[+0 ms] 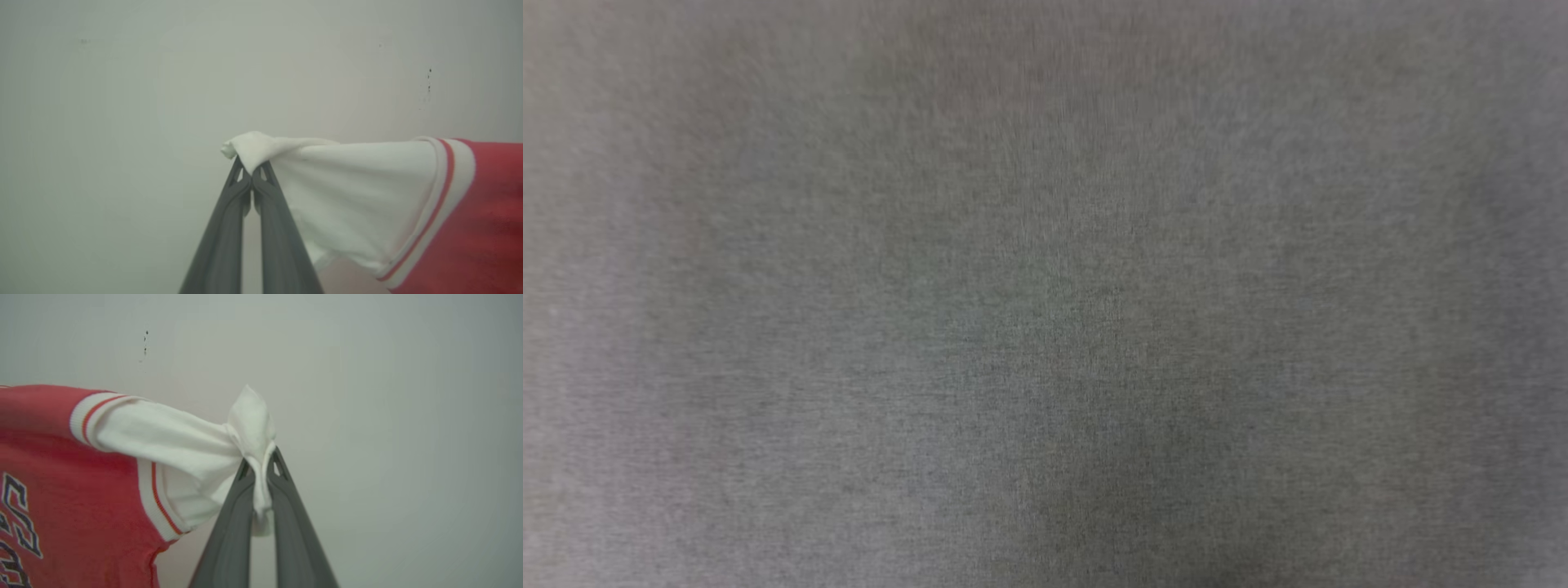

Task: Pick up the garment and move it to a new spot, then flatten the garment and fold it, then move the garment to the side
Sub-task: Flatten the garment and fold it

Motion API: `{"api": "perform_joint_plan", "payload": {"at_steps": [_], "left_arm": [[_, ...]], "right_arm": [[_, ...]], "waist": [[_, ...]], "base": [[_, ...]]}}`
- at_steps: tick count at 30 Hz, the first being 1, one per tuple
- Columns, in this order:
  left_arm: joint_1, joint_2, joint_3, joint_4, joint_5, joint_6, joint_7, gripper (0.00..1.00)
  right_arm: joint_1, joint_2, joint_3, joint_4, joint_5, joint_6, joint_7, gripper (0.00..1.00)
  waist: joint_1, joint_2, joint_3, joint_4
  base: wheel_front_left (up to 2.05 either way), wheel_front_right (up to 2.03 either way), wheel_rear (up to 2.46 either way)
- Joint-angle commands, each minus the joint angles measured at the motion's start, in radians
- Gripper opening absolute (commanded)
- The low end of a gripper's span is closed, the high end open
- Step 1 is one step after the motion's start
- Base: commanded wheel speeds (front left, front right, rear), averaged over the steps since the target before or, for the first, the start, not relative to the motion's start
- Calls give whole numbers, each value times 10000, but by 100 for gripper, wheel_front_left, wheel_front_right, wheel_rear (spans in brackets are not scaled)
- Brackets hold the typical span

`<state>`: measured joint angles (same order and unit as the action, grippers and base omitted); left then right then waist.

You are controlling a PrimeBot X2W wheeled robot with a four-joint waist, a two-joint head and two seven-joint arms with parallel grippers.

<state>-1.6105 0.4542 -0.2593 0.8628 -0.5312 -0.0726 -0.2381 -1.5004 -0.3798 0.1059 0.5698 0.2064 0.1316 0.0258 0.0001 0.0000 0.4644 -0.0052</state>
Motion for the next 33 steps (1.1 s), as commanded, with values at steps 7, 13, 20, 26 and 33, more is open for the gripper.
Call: {"api": "perform_joint_plan", "payload": {"at_steps": [7, 13, 20, 26, 33], "left_arm": [[-419, -15, 114, 326, -26, -220, -229, 0], [-119, -112, 156, 690, -153, -414, -281, 0], [989, -318, 210, 642, -499, -561, -289, 0], [3600, -516, 136, -87, -1097, -582, -281, 0], [6980, -538, -80, -1190, -1627, -575, -282, 0]], "right_arm": [[-533, 397, 572, 427, 221, -16, -464, 0], [-391, 424, 1182, 646, 497, -16, -498, 0], [798, 93, 1869, 375, 1389, -16, 10, 0], [3470, -461, 2203, -694, 2408, -14, 451, 0], [6753, -941, 1957, -1977, 3124, -14, 1121, 0]], "waist": [[-1, 0, 1710, -26], [-1, 0, 1868, 22], [-1, 0, 1370, 162], [-1, 0, -45, 270], [-1, 0, -1514, 343]], "base": [[0, 0, 0], [0, 0, 0], [0, 0, 0], [0, 0, 0], [0, 0, 0]]}}
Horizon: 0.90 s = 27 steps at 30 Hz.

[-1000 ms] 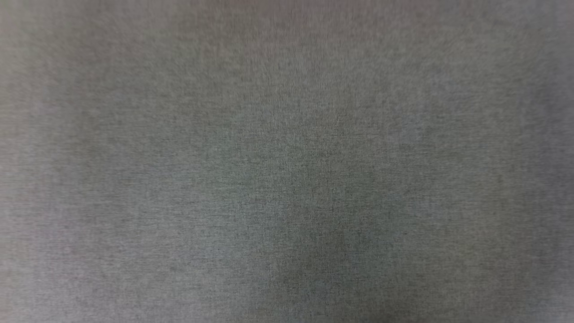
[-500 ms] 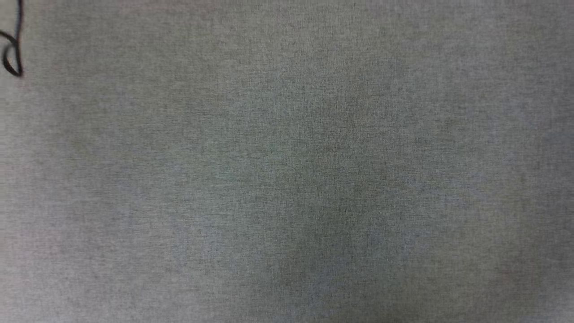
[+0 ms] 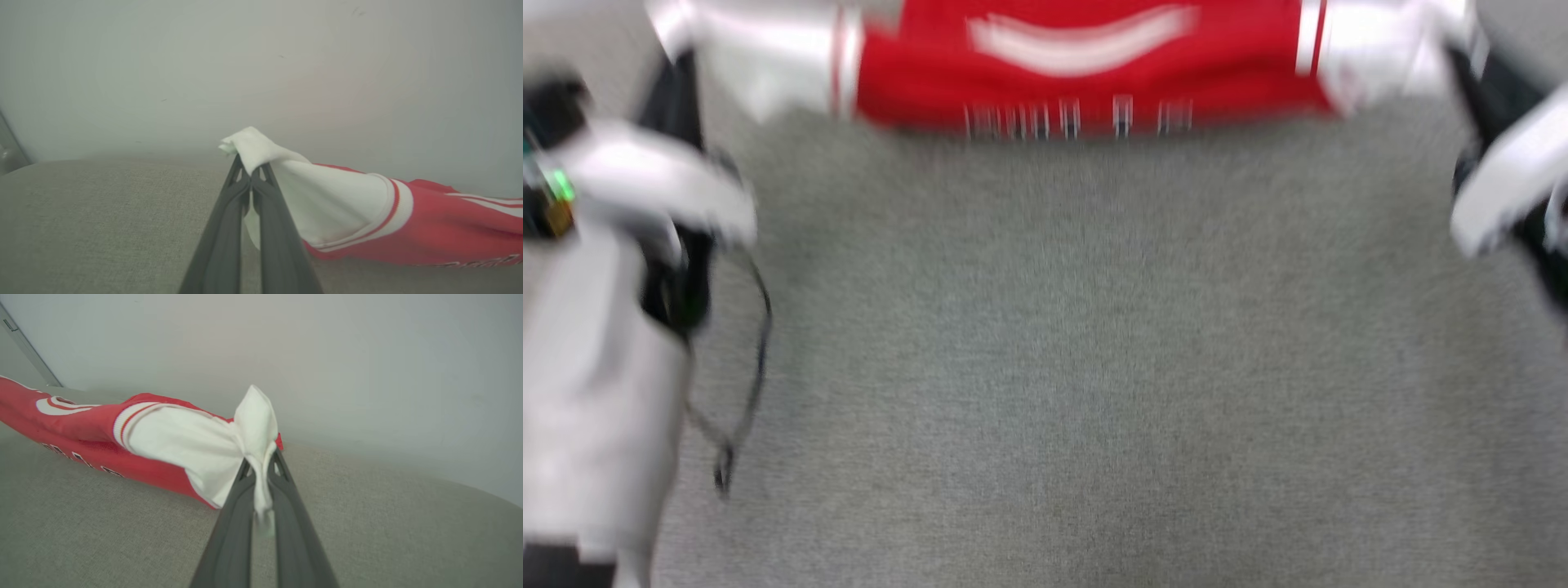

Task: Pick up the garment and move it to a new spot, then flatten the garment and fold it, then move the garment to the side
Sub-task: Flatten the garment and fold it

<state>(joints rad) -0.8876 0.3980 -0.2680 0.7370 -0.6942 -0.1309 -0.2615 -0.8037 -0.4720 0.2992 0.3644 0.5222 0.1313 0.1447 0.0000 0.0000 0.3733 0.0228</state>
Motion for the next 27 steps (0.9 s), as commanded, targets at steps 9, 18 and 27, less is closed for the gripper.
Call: {"api": "perform_joint_plan", "payload": {"at_steps": [9, 18, 27], "left_arm": [[4098, 220, -14, -1515, -542, 224, 353, 0], [8128, 747, -116, -3680, -750, 1630, 1410, 0], [10543, 844, -84, -5566, -895, 2793, 1886, 0]], "right_arm": [[4580, 110, -1069, -1700, 400, -10, 1010, 0], [9106, 1199, -2350, -3313, 164, -10, 2795, 0], [11332, 2142, -2907, -3982, -302, -10, 4319, 38]], "waist": [[0, 0, -2331, 106], [0, 0, -3667, 77], [0, 0, -3912, 11]], "base": [[0, 0, 0], [0, 0, 0], [0, 0, 0]]}}
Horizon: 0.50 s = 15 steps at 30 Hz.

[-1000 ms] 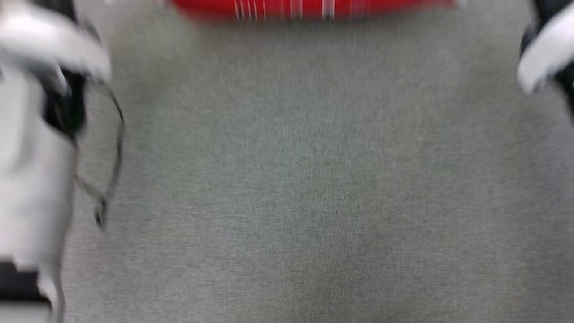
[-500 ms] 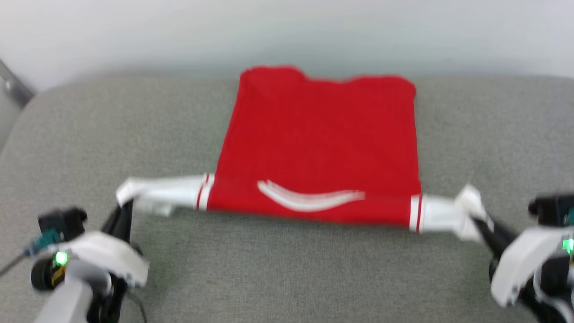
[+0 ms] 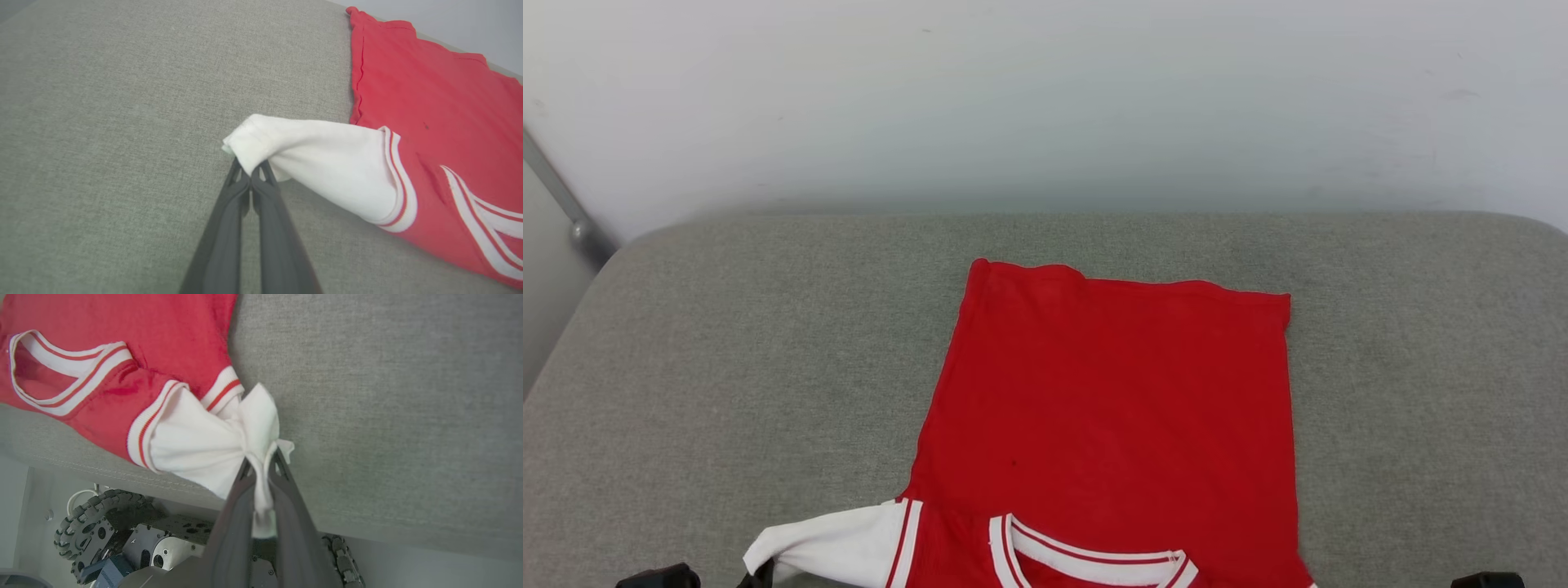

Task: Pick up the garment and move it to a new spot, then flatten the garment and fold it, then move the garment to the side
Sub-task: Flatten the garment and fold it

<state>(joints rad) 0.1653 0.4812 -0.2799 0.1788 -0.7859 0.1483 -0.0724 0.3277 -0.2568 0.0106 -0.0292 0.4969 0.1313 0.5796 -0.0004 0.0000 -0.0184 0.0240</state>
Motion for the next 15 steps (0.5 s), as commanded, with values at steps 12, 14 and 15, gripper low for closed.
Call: {"api": "perform_joint_plan", "payload": {"at_steps": [12, 14, 15], "left_arm": [[-318, -20, -255, -1782, 661, 659, -10, 0], [-499, -66, -311, -2040, 781, 687, -54, 0], [-634, -56, -363, -2160, 892, 695, -92, 0]], "right_arm": [[-2333, 530, -1282, -353, -336, -9, -996, 100], [-3262, 633, -1533, 212, -274, -9, -1100, 100], [-3768, 566, -1664, 567, -337, -9, -1118, 100]], "waist": [[4, 0, 641, 244], [4, 0, 910, 369], [4, 0, 1059, 470]], "base": [[0, 0, 0], [0, 0, 0], [0, 0, 0]]}}
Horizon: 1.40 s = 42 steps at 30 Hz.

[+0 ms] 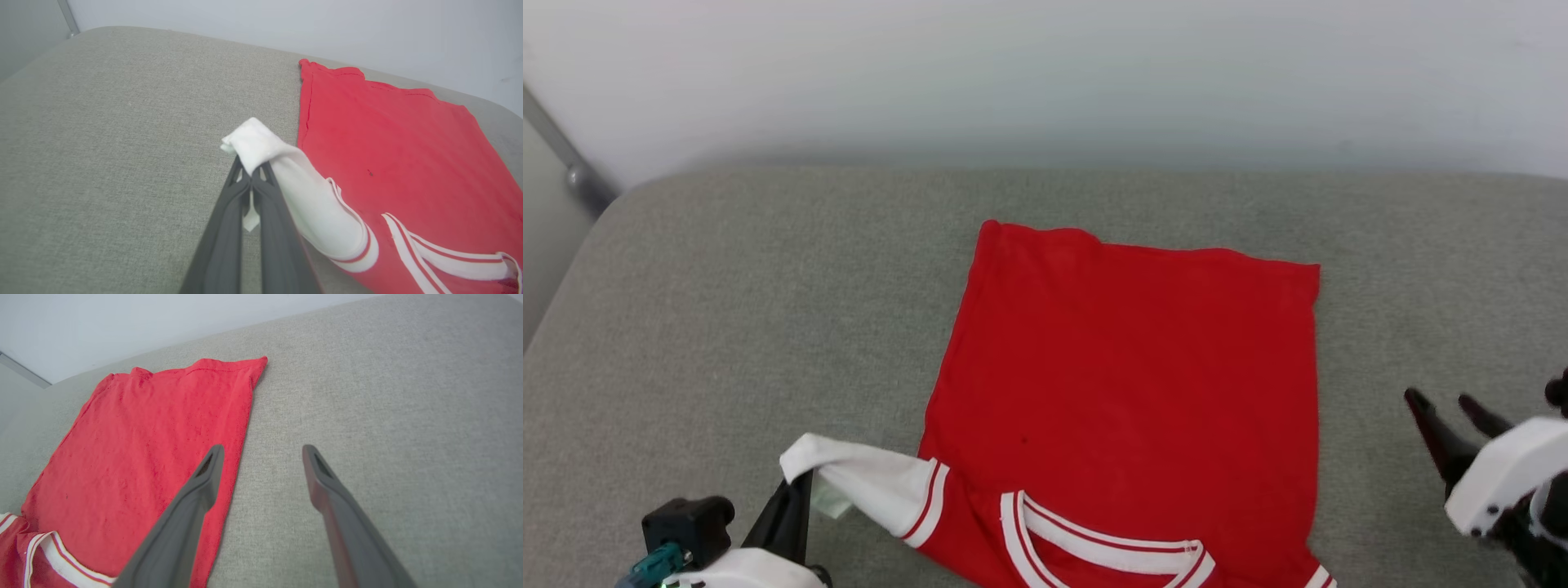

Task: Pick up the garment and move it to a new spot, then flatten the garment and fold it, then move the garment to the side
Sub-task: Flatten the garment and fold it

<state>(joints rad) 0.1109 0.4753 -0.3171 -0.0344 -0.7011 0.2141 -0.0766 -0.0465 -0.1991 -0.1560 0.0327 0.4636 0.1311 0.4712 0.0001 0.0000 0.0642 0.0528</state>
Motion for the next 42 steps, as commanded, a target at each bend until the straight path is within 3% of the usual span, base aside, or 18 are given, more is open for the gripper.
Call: {"api": "perform_joint_plan", "payload": {"at_steps": [1, 7, 15, 21, 29, 30, 31, 32, 35, 42], "left_arm": [[-238, -57, -1, -130, 62, 41, -106, 0], [-1092, -320, -328, -723, 405, -227, -424, 0], [-2104, -596, -750, -1253, 779, -536, -610, 0], [-2611, -842, -947, -1264, 871, -741, -855, 0], [-2924, -1042, -1095, -849, 816, -981, -1115, 0], [-2944, -1047, -1107, -808, 814, -997, -1109, 0], [-2970, -1044, -1112, -773, 804, -1012, -1109, 0], [-2995, -1042, -1116, -744, 801, -1028, -1107, 0], [-2995, -1023, -1113, -666, 788, -1016, -1100, 0], [-2621, -901, -1116, -400, 683, -875, -945, 0]], "right_arm": [[-539, -102, -79, 362, -35, -7, -18, 100], [-3506, -470, -340, 2843, -306, -5, 667, 100], [-6830, -892, -875, 5239, -1267, -5, 2976, 100], [-8089, -813, -1254, 5996, -2028, -5, 4220, 100], [-7915, -256, -1634, 6896, -2645, -7, 5535, 100], [-7873, -167, -1629, 6940, -2659, -7, 5711, 47], [-7865, -95, -1625, 6921, -2626, -5, 5815, 30], [-7881, -66, -1612, 6833, -2560, -5, 5834, 0], [-7964, -98, -1435, 6509, -2385, -4, 5769, 0], [-7857, -916, -679, 5582, -2060, -5, 5453, 0]], "waist": [[-1, 0, 372, 280], [-1, 0, 1250, 985], [-1, 0, 2556, 1802], [-1, 0, 3312, 2147], [-1, 0, 3551, 2242], [-1, 0, 3531, 2250], [-1, 0, 3514, 2254], [-1, 0, 3494, 2261], [-1, 0, 3398, 2243], [-1, 0, 2559, 2017]], "base": [[0, 0, 0], [0, 0, 0], [0, 0, 0], [0, 0, 0], [0, 0, 0], [0, 0, 0], [0, 0, 0], [0, 0, 0], [0, 0, 0], [0, 0, 0]]}}
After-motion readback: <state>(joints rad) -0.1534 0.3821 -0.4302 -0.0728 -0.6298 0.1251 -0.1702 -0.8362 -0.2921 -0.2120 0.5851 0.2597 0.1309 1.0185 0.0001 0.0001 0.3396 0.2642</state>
